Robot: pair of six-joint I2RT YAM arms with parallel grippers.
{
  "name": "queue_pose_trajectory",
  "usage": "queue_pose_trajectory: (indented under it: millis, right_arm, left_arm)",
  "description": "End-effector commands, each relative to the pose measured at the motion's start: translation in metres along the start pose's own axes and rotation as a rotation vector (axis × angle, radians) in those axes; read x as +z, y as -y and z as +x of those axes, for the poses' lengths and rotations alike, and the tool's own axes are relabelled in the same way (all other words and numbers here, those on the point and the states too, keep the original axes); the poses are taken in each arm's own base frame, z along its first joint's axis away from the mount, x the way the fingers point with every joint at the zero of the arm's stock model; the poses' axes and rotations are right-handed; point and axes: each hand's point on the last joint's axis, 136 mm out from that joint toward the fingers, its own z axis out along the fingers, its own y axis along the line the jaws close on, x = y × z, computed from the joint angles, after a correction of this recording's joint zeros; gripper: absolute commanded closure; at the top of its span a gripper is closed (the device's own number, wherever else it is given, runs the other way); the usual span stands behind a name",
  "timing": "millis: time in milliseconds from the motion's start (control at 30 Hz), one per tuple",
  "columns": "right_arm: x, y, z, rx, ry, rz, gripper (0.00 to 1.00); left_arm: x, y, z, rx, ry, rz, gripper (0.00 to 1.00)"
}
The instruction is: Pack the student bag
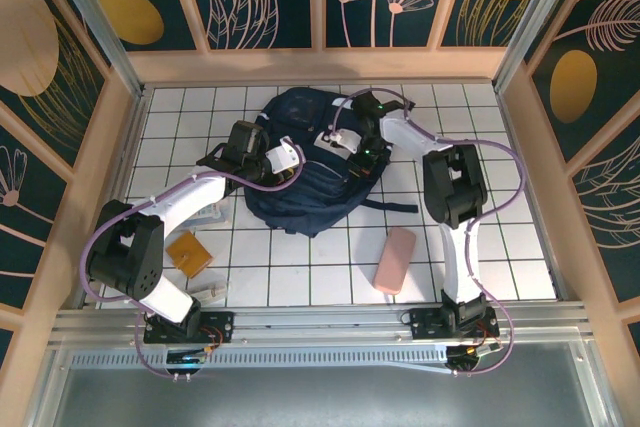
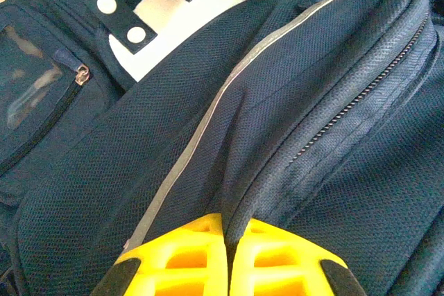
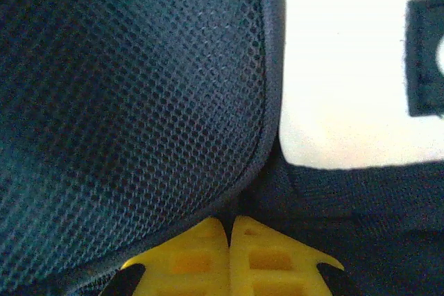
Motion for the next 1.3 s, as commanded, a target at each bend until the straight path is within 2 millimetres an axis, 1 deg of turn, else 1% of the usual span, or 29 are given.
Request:
queue_pose_trajectory:
  millis: [0,67,133,233,300,400,467,567,600,733,933,1033,1067,1100,1133,1167,1200,1233,1267]
  right_arm:
    - [-0.027,0.009,-0.022,0.026,0.194,0.026,1.00]
    - [-0.055,0.013,-0.034,0.037,0.342,0.016,1.00]
    - [-0.077,0.010,-0.039,0.011,0.449,0.006,1.00]
    - [-0.094,0.007,-0.038,-0.021,0.523,0.020,1.00]
    - [-0.095,0.004,-0.035,-0.038,0.536,0.001,1.00]
    - [-0.095,0.000,-0.028,-0.065,0.531,0.010,1.00]
    - [-0.096,0.004,-0.026,-0.057,0.542,0.035,1.00]
    - [-0.104,0.002,-0.025,-0.064,0.613,0.022,1.00]
    - [-0.109,-0.002,-0.026,-0.075,0.649,0.012,1.00]
    - [-0.123,-0.033,-0.031,-0.183,0.770,-0.048,1.00]
    - [-0.124,-0.068,-0.029,-0.273,0.810,-0.097,1.00]
    - [-0.127,-0.074,-0.026,-0.275,0.850,-0.088,1.00]
    - [-0.128,-0.071,-0.025,-0.253,0.846,-0.072,1.00]
    - [-0.126,-0.063,-0.023,-0.208,0.834,-0.045,1.00]
    - [-0.124,-0.047,-0.021,-0.119,0.817,-0.007,0.97]
    - [-0.123,-0.030,-0.019,-0.041,0.807,0.034,0.87]
    - [-0.125,-0.016,-0.016,0.021,0.808,0.053,0.73]
    - [-0.128,-0.006,-0.014,0.073,0.819,0.053,0.57]
    - [-0.132,0.003,-0.012,0.118,0.824,0.047,0.52]
  left_arm:
    - [-0.010,-0.012,-0.030,0.007,0.097,-0.028,1.00]
    - [-0.008,-0.013,-0.026,-0.008,0.076,-0.035,1.00]
    - [-0.005,-0.014,-0.024,-0.035,0.069,-0.037,1.00]
    - [0.001,-0.020,-0.023,-0.065,0.046,-0.036,1.00]
    - [0.005,-0.026,-0.023,-0.088,0.030,-0.048,1.00]
    - [0.007,-0.033,-0.031,-0.126,0.059,-0.066,1.00]
    - [0.008,-0.038,-0.035,-0.153,0.070,-0.076,1.00]
    - [0.010,-0.046,-0.040,-0.210,0.073,-0.091,1.00]
    - [0.010,-0.046,-0.041,-0.227,0.077,-0.093,1.00]
    - [0.013,-0.047,-0.044,-0.272,0.092,-0.085,1.00]
    - [0.017,-0.042,-0.041,-0.295,0.090,-0.071,1.00]
    - [0.019,-0.041,-0.037,-0.301,0.074,-0.073,1.00]
    - [0.019,-0.039,-0.037,-0.296,0.078,-0.065,1.00]
    - [0.018,-0.036,-0.038,-0.281,0.089,-0.054,1.00]
    - [0.018,-0.033,-0.039,-0.258,0.102,-0.042,1.00]
    - [0.017,-0.031,-0.039,-0.241,0.110,-0.038,1.00]
    - [0.015,-0.029,-0.040,-0.227,0.116,-0.038,1.00]
    - [0.015,-0.028,-0.039,-0.217,0.118,-0.035,1.00]
    - [0.015,-0.026,-0.039,-0.211,0.116,-0.028,1.00]
